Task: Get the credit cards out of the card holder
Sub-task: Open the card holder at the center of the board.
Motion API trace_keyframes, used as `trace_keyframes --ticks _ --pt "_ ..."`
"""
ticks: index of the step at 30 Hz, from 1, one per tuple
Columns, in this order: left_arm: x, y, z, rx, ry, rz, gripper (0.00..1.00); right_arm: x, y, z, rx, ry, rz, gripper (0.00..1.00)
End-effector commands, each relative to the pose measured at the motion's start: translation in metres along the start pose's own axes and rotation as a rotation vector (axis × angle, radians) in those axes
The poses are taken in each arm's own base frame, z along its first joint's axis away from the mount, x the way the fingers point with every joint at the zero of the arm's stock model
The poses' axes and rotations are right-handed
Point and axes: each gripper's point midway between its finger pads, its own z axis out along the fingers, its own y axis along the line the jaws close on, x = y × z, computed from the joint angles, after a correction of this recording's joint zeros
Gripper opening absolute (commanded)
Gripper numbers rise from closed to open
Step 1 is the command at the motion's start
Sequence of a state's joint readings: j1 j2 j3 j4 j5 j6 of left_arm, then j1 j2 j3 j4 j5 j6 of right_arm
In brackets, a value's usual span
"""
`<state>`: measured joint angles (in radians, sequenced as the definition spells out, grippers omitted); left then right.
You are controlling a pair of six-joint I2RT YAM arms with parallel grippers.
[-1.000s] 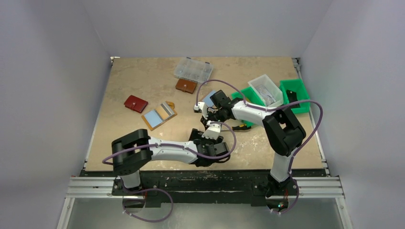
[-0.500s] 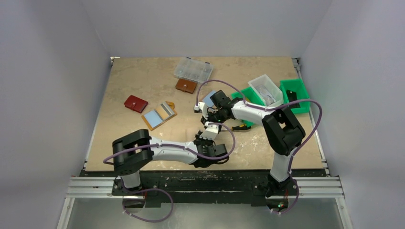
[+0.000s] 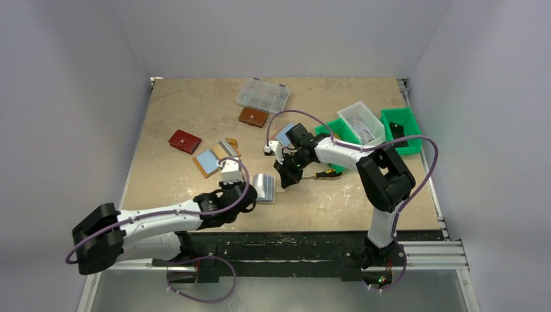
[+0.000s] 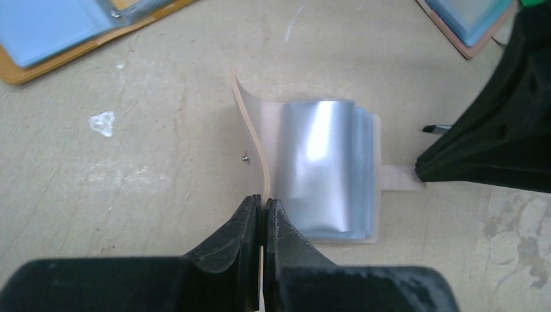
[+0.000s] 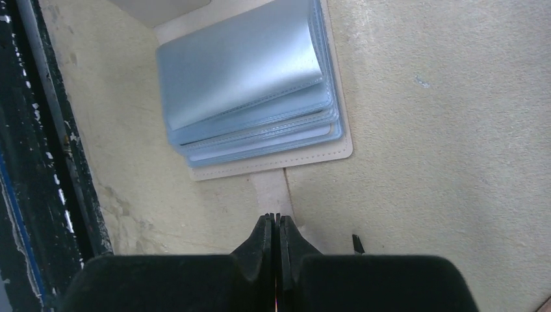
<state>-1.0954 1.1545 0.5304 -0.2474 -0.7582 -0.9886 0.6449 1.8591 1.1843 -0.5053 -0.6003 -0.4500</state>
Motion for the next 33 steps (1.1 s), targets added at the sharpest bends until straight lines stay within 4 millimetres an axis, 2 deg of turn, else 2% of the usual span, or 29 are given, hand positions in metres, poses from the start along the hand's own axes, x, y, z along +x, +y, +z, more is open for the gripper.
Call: trace_keyframes --ticks 1,7,8,11,15,20,24,27,29,33 --pt "0.008 0.012 -0.001 0.045 0.034 -0.124 0.00 -0.012 -0.009 -0.020 0.070 -0.006 -0.063 0.00" --pt "0.025 0.043 0.003 -0.038 0.069 -0.158 0.00 -0.008 -0.011 -0.020 0.080 0.011 -0.066 0.00" --pt "0.028 0.048 0.004 -0.055 0.074 -0.160 0.03 -0.007 -0.011 -0.020 0.078 0.014 -0.066 0.00" --pt "0.031 0.055 0.005 -0.088 0.086 -0.155 0.22 -0.007 -0.009 -0.021 0.071 0.015 -0.069 0.00" --pt "0.022 0.050 0.002 -0.091 0.096 -0.114 0.34 -0.007 -0.002 -0.020 0.027 0.014 -0.078 0.01" --pt "-0.010 0.034 -0.015 -0.038 0.082 -0.042 0.59 -0.011 0.006 -0.023 -0.005 -0.005 -0.091 0.09" --pt "-0.031 0.015 -0.031 0.068 0.072 -0.037 0.75 -0.015 0.009 -0.026 -0.014 -0.019 -0.101 0.17" --pt "-0.042 -0.003 -0.043 0.178 0.067 -0.048 0.82 -0.018 0.012 -0.028 -0.020 -0.030 -0.108 0.22" --pt "-0.050 -0.023 -0.051 0.280 0.056 -0.064 0.83 -0.019 0.014 -0.029 -0.028 -0.037 -0.110 0.24" --pt "-0.051 -0.056 -0.059 0.455 0.065 -0.071 0.83 -0.022 0.017 -0.032 -0.035 -0.050 -0.117 0.31"
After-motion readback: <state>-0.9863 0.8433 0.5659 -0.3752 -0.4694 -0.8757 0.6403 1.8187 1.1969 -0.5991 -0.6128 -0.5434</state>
